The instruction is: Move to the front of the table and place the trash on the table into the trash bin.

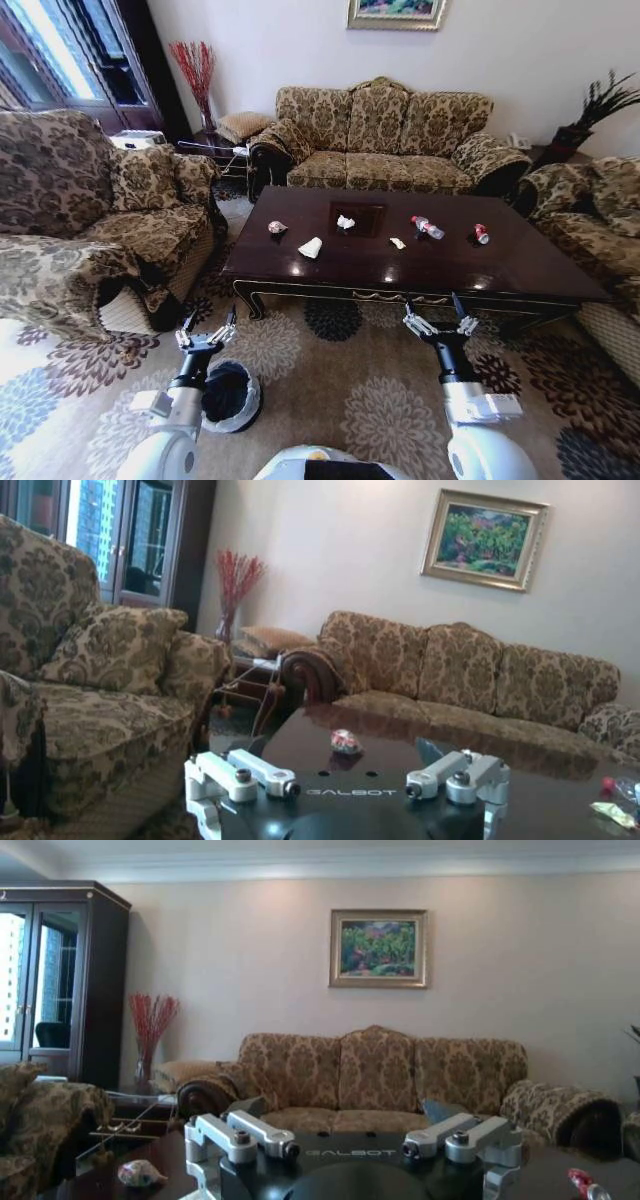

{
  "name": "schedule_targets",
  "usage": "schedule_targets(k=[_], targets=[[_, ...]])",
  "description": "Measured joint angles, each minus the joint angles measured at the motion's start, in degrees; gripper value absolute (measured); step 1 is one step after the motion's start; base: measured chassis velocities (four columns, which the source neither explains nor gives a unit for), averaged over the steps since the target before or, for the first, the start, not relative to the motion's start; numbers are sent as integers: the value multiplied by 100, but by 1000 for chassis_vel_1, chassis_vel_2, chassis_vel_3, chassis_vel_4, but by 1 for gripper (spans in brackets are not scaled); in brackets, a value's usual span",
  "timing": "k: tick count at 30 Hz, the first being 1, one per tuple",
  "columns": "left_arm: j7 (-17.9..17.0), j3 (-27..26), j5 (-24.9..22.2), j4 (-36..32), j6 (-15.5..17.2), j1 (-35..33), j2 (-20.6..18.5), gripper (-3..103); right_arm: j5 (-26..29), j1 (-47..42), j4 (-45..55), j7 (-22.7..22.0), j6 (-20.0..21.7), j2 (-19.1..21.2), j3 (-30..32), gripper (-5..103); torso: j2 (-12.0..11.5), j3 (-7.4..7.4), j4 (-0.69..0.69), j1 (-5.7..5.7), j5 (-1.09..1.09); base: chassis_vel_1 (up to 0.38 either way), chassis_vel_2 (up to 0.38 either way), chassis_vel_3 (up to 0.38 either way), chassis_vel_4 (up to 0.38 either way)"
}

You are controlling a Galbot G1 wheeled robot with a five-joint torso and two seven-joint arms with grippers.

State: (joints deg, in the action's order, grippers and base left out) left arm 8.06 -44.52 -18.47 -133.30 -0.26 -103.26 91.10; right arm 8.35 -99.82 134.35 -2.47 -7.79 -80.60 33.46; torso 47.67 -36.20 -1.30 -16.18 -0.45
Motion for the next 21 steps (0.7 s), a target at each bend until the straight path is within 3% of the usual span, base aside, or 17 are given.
schedule_targets(k=[15, 19, 21], targets=[[31, -26, 229, 265, 36, 23, 17, 97, 205, 30, 42, -155, 114, 63, 51, 100, 0, 0, -1, 0, 0, 0, 0, 0, 0], [-5, -91, 397, 400, 253, -41, -111, 98, 261, -30, 90, 5, 137, 94, 163, 100, 0, 0, 1, 0, -1, 0, 0, 0, 0], [-78, -285, 570, 518, 741, -96, -225, 100, 250, -37, 108, 78, 263, 101, 197, 100, 0, 0, 0, 0, 2, 0, 0, 0, 0]])
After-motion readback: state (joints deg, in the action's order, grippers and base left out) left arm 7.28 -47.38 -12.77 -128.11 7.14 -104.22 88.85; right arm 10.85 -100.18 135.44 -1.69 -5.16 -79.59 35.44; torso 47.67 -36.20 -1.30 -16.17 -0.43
